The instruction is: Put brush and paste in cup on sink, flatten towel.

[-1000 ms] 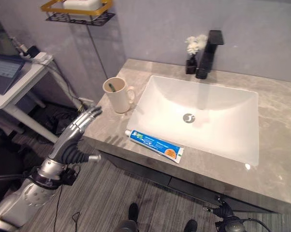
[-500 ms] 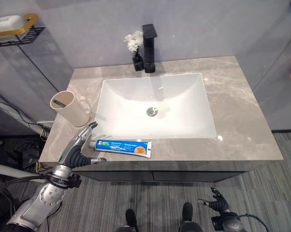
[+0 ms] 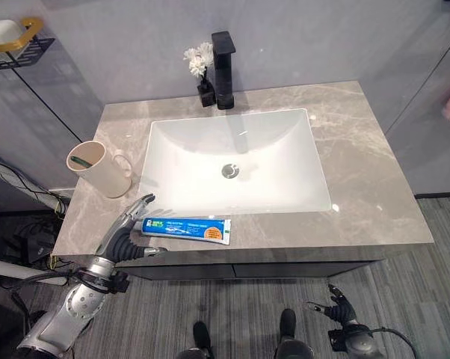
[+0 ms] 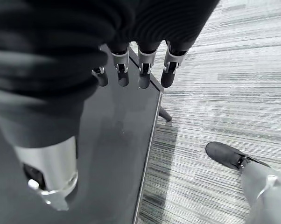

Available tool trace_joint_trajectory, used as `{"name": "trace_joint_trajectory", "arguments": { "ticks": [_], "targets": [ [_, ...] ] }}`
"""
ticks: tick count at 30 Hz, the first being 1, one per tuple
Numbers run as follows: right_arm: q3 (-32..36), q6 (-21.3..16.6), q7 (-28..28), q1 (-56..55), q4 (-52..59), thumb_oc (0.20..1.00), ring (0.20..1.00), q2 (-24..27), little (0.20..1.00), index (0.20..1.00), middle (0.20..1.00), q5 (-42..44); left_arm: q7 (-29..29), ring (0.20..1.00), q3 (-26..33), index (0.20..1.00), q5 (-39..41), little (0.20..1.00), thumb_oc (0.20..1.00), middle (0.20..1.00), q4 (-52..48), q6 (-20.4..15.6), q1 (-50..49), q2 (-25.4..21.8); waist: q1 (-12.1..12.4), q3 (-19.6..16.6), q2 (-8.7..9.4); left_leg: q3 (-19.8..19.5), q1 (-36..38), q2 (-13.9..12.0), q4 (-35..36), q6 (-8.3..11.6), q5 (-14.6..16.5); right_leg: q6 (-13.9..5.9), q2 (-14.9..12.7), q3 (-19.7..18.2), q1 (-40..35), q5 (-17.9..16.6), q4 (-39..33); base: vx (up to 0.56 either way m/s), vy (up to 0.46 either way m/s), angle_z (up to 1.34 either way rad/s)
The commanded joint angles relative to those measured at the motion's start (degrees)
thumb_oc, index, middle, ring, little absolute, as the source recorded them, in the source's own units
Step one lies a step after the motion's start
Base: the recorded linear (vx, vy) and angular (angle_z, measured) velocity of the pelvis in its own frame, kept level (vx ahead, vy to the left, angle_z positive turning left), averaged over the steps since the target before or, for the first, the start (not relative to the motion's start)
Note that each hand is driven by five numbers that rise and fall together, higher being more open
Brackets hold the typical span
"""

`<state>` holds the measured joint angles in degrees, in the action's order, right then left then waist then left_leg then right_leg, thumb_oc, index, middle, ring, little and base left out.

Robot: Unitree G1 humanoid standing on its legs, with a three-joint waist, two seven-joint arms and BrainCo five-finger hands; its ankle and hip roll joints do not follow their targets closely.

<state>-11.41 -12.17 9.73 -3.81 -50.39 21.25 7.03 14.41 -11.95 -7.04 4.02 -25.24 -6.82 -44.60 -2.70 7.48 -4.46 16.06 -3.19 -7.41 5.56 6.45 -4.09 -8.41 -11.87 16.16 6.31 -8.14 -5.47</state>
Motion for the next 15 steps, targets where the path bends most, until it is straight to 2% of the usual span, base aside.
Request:
{"name": "trace_joint_trajectory", "arguments": {
  "ticks": [1,15],
  "targets": [
    [1.48,-1.41,0.46,2.20,2.09,1.000,1.000,1.41,1.000,1.000,1.000,-0.19,-0.20,1.000,0.74,1.000,2.05,1.000,1.000,1.000,1.05,-1.10,4.84,-0.34,-0.61,1.95,0.70,-2.28,2.80,0.01,-0.56,-0.56,2.20,-6.14,-4.11,0.18,-1.96,-3.54,1.09,0.04,-0.006,0.00],
    [1.45,-1.05,-0.18,1.77,2.48,1.000,1.000,1.50,1.000,1.000,1.000,-0.34,-4.71,1.000,0.32,1.000,9.76,1.000,1.000,1.000,2.85,0.66,4.45,3.05,-0.98,1.81,0.58,-1.96,2.96,-0.33,-0.56,-0.54,2.28,-5.83,-3.52,-0.17,-1.91,-2.91,1.03,0.00,-0.001,0.00]
  ]
}}
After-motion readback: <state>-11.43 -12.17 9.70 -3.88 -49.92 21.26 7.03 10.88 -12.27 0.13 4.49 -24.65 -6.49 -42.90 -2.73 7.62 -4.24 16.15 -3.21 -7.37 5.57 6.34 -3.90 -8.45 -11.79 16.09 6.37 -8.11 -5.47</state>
